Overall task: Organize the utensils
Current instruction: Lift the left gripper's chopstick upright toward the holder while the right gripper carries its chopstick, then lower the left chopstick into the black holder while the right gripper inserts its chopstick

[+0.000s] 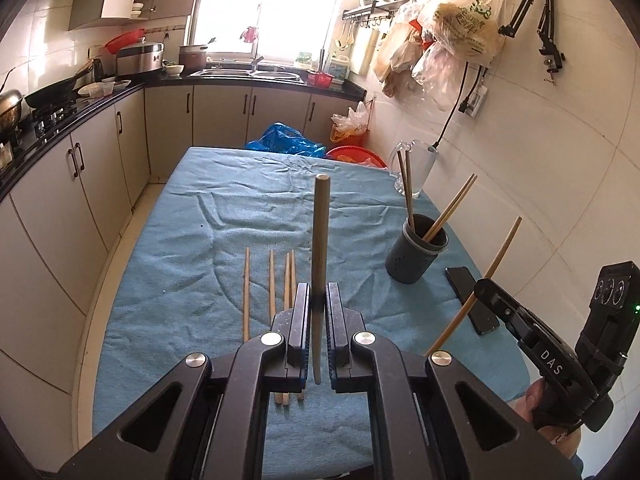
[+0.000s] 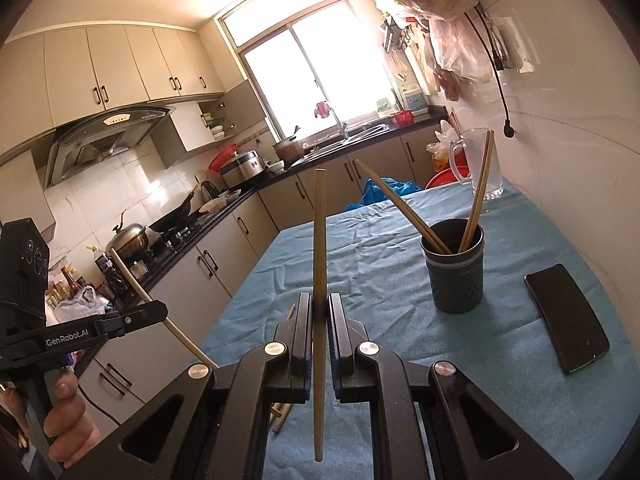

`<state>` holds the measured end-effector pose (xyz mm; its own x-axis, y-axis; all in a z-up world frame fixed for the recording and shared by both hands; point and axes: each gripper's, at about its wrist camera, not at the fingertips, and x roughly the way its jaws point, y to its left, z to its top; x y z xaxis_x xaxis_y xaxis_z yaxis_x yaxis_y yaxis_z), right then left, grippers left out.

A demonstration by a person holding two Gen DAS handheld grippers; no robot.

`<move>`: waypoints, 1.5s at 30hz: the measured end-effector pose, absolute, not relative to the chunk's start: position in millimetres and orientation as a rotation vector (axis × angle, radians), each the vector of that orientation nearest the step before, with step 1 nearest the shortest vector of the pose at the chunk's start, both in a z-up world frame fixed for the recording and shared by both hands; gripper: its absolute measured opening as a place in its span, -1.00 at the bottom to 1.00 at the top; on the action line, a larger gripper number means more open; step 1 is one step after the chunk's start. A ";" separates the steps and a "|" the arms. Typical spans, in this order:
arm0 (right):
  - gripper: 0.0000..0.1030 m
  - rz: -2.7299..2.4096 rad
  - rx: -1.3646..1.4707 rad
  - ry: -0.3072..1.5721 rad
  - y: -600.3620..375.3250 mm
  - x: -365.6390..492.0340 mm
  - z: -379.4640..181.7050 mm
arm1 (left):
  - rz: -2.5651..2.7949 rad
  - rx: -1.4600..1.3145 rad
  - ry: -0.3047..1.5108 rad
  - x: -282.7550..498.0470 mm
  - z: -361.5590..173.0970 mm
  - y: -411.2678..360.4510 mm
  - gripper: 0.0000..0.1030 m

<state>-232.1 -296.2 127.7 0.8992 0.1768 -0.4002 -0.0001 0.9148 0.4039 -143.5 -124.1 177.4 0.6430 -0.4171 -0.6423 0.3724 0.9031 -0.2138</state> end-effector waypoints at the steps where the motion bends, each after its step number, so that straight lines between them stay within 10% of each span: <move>1: -0.84 0.094 0.409 0.448 -296.4 -232.7 127.7 | -0.450 -0.063 0.748 -143.3 177.2 -124.9 -0.87; 45: -0.84 -0.110 0.498 0.321 -407.2 -234.3 161.3 | -0.605 0.042 0.758 -89.4 196.2 -225.6 -0.87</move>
<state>-234.3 -407.2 161.3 0.9441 -0.0263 -0.3287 0.1815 0.8736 0.4515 -89.4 -225.6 196.2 0.5651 -0.4996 -0.6566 0.5293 0.8300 -0.1761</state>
